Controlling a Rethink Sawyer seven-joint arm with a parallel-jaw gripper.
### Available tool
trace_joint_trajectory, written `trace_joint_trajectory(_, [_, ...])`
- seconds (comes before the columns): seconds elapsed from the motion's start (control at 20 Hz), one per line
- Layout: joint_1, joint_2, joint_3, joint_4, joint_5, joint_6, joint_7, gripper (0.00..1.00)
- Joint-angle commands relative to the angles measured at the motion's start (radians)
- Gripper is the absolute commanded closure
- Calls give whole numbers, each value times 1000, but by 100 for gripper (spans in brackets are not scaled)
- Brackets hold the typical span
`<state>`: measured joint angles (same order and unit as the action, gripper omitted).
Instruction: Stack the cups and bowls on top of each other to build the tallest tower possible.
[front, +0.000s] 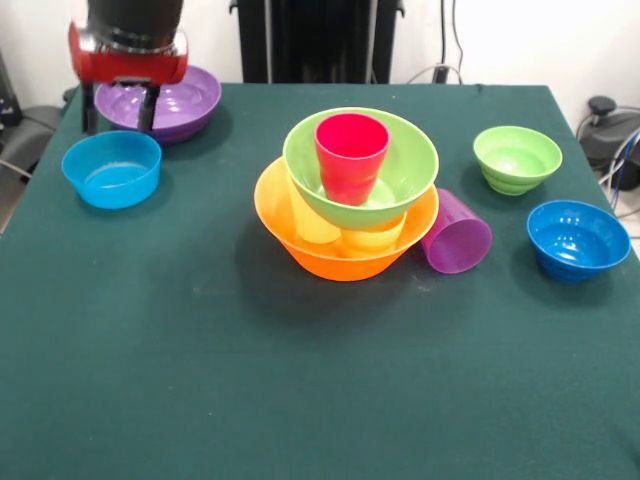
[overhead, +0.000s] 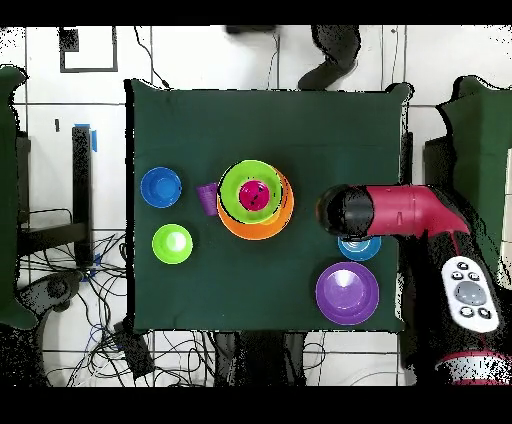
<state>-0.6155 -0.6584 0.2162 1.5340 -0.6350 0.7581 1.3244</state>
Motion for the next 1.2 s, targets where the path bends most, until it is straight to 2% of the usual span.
trace_joint_trajectory(0.05, [-72, 120, 285, 5, 24, 182, -518, 0])
trace_joint_trajectory(0.2, [-67, 102, 284, 21, -5, 156, -485, 0])
trace_joint_trajectory(0.4, [-16, 41, 234, 47, -58, 95, -379, 0])
trace_joint_trajectory(0.7, [-31, -19, 253, 75, -17, 149, -417, 0])
trace_joint_trajectory(0.9, [-64, -40, 314, 63, -35, 200, -571, 0])
trace_joint_trajectory(0.95, [-88, -18, 363, 44, -39, 241, -692, 0])
trace_joint_trajectory(1.0, [-95, -4, 383, 30, -42, 270, -741, 0])
trace_joint_trajectory(1.05, [-118, 35, 431, 6, -49, 287, -848, 0])
trace_joint_trajectory(1.15, [-143, 102, 485, -40, -48, 348, -975, 0])
trace_joint_trajectory(1.2, [-149, 121, 500, -51, -43, 372, -996, 0])
